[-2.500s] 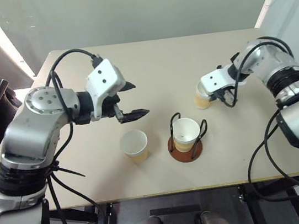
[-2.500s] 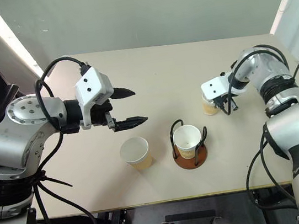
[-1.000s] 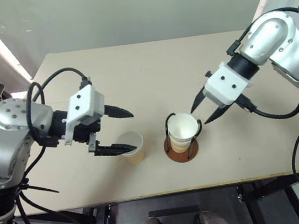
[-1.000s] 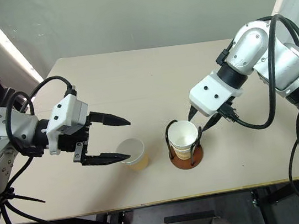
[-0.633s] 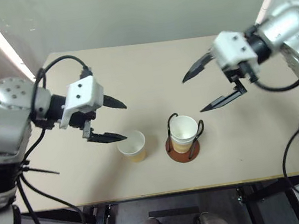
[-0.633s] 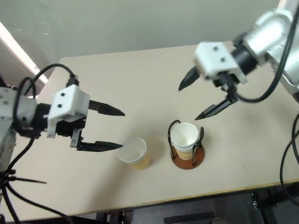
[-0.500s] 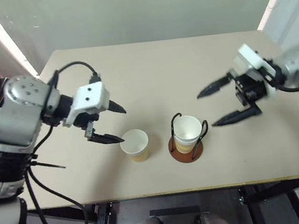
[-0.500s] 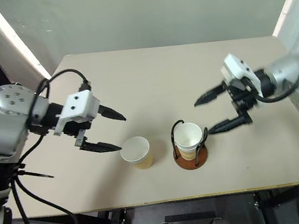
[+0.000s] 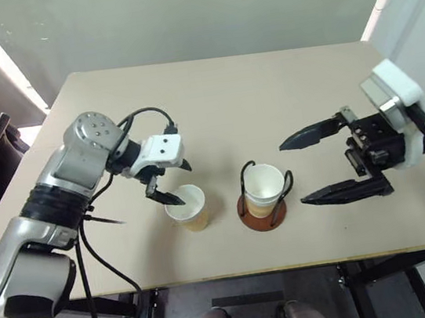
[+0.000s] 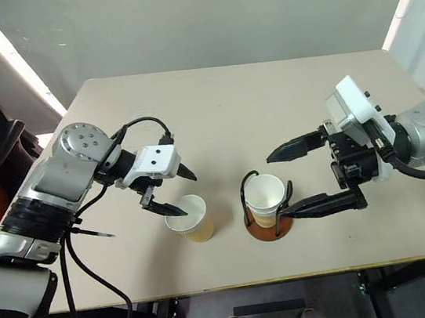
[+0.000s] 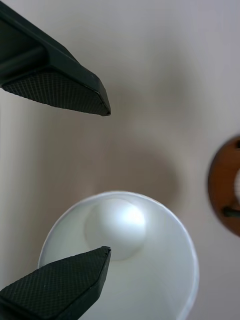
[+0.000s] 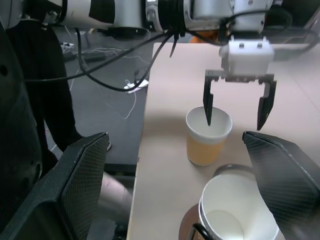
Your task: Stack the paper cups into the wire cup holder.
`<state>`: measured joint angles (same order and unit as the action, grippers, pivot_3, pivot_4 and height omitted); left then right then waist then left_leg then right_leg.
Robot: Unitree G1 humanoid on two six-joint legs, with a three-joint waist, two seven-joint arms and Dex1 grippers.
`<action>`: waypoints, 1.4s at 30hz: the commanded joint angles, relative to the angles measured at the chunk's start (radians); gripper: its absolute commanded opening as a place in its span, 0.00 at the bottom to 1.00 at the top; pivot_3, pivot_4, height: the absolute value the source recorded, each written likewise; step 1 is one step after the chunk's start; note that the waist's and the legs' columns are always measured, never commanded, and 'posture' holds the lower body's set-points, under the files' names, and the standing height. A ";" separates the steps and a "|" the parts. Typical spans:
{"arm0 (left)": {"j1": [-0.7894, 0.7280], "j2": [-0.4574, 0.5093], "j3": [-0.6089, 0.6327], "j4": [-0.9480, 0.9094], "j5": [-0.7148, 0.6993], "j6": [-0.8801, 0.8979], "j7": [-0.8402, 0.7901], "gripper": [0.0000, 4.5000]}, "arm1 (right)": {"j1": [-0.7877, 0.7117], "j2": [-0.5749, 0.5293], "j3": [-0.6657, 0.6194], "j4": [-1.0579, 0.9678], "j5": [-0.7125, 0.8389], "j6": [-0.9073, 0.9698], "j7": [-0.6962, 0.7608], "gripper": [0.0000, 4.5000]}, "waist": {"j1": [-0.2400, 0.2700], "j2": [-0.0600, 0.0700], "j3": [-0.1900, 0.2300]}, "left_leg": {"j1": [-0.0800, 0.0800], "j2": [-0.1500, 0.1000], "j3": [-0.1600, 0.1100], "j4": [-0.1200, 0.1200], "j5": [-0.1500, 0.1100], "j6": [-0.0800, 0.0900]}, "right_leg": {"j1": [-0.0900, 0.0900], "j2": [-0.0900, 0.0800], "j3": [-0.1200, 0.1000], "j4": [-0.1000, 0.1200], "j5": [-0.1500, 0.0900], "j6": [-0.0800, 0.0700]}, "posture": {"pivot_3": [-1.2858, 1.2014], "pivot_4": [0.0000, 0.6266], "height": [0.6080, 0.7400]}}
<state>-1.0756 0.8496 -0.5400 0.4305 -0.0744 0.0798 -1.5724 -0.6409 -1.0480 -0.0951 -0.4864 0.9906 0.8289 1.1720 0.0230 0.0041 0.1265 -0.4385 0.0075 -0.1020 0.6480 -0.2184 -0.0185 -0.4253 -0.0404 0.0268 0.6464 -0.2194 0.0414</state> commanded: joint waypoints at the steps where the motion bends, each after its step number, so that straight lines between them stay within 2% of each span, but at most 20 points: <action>1: -0.052 -0.043 -0.016 0.046 0.043 -0.064 -0.042 1.00 | 0.022 -0.034 -0.067 -0.049 0.013 0.014 -0.028 0.99 | 0.006 0.000 0.000 | 0.000 0.000 0.000 0.001 0.000 0.000 | 0.000 0.000 0.000 0.000 0.000 0.001 | 0.52 0.24 1.00; 6: -0.074 -0.051 -0.066 0.066 0.012 -0.099 -0.042 1.00 | 0.045 -0.052 -0.103 -0.067 0.028 0.025 -0.051 0.99 | 0.006 0.000 0.000 | -0.001 -0.001 0.000 0.003 0.000 0.001 | 0.001 0.000 0.001 -0.001 0.002 0.003 | 0.52 0.24 1.00; 7: -0.079 -0.048 -0.076 0.064 0.000 -0.102 -0.042 0.92 | 0.054 -0.057 -0.111 -0.070 0.025 0.025 -0.053 1.00 | 0.006 0.000 0.000 | -0.001 -0.001 0.000 0.003 0.000 0.001 | 0.001 0.000 0.001 -0.001 0.002 0.003 | 0.52 0.24 1.00; 9: -0.085 -0.043 -0.090 0.064 -0.014 -0.108 -0.042 0.81 | 0.067 -0.066 -0.120 -0.075 0.022 0.025 -0.055 1.00 | 0.006 0.000 0.000 | -0.001 -0.001 0.000 0.003 0.000 0.001 | 0.001 0.000 0.000 -0.001 0.002 0.003 | 0.52 0.24 1.00; 17: -0.084 0.028 -0.157 -0.001 -0.077 -0.143 -0.042 0.15 | 0.097 -0.092 -0.121 -0.111 -0.021 0.004 -0.073 1.00 | 0.004 0.000 0.000 | -0.001 -0.001 0.001 0.003 0.001 0.002 | 0.001 0.000 0.001 -0.001 0.002 0.005 | 0.52 0.24 1.00; 19: -0.090 0.041 -0.170 -0.001 -0.088 -0.154 -0.042 0.01 | 0.096 -0.099 -0.131 -0.110 -0.018 0.004 -0.074 1.00 | 0.004 0.000 0.000 | -0.001 -0.001 0.000 0.004 0.001 0.002 | 0.001 0.000 0.001 -0.001 0.002 0.005 | 0.52 0.24 1.00; 25: -0.162 0.076 -0.204 0.034 -0.172 -0.201 -0.042 0.01 | 0.115 -0.160 -0.194 -0.082 -0.043 -0.005 -0.058 1.00 | 0.008 0.000 0.000 | -0.002 -0.001 0.000 0.006 0.001 0.003 | 0.001 0.000 0.001 -0.001 0.003 0.006 | 0.52 0.24 1.00; 28: -0.294 0.083 -0.218 0.080 -0.311 -0.208 -0.042 0.01 | 0.154 -0.202 -0.273 -0.056 -0.033 0.007 -0.015 1.00 | 0.012 0.000 0.000 | -0.005 -0.002 -0.001 0.009 0.000 0.005 | 0.000 0.000 0.000 -0.001 0.003 0.007 | 0.52 0.24 1.00; 32: -0.478 0.069 -0.299 0.170 -0.459 -0.239 -0.042 0.01 | 0.216 -0.231 -0.357 -0.031 -0.036 0.009 0.021 1.00 | 0.012 0.000 0.000 | -0.014 -0.003 -0.002 0.015 0.000 0.004 | -0.004 -0.001 0.001 -0.002 0.004 0.008 | 0.52 0.24 1.00; 36: -0.656 -0.010 -0.353 0.206 -0.728 -0.085 -0.042 0.01 | 0.227 -0.231 -0.342 -0.015 -0.069 -0.016 0.004 1.00 | 0.013 0.000 0.000 | -0.015 -0.006 0.001 0.016 -0.001 0.004 | -0.004 -0.004 0.002 -0.004 0.003 0.012 | 0.52 0.24 1.00; 39: -0.718 -0.086 -0.421 0.261 -0.772 -0.061 -0.042 0.01 | 0.211 -0.219 -0.318 -0.033 -0.059 -0.023 -0.012 1.00 | 0.016 0.001 0.000 | -0.016 -0.008 0.001 0.018 -0.001 0.004 | -0.004 -0.007 0.004 -0.004 0.004 0.017 | 0.52 0.24 1.00; 42: -0.762 -0.189 -0.423 0.336 -0.784 -0.043 -0.042 0.01 | 0.219 -0.214 -0.316 -0.064 -0.049 -0.017 -0.026 1.00 | 0.018 0.004 0.001 | -0.014 -0.012 0.007 0.018 -0.003 0.005 | -0.002 -0.010 0.004 -0.003 0.001 0.022 | 0.52 0.24 1.00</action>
<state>-1.7949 0.6846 -0.9699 0.7280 -0.8341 0.0228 -1.5803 -0.4116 -1.2611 -0.3995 -0.5232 0.9285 0.8228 1.1583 0.0407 0.0077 0.1277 -0.4532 -0.0042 -0.0959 0.6674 -0.2218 -0.0122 -0.4274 -0.0520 0.0307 0.6438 -0.2189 0.0656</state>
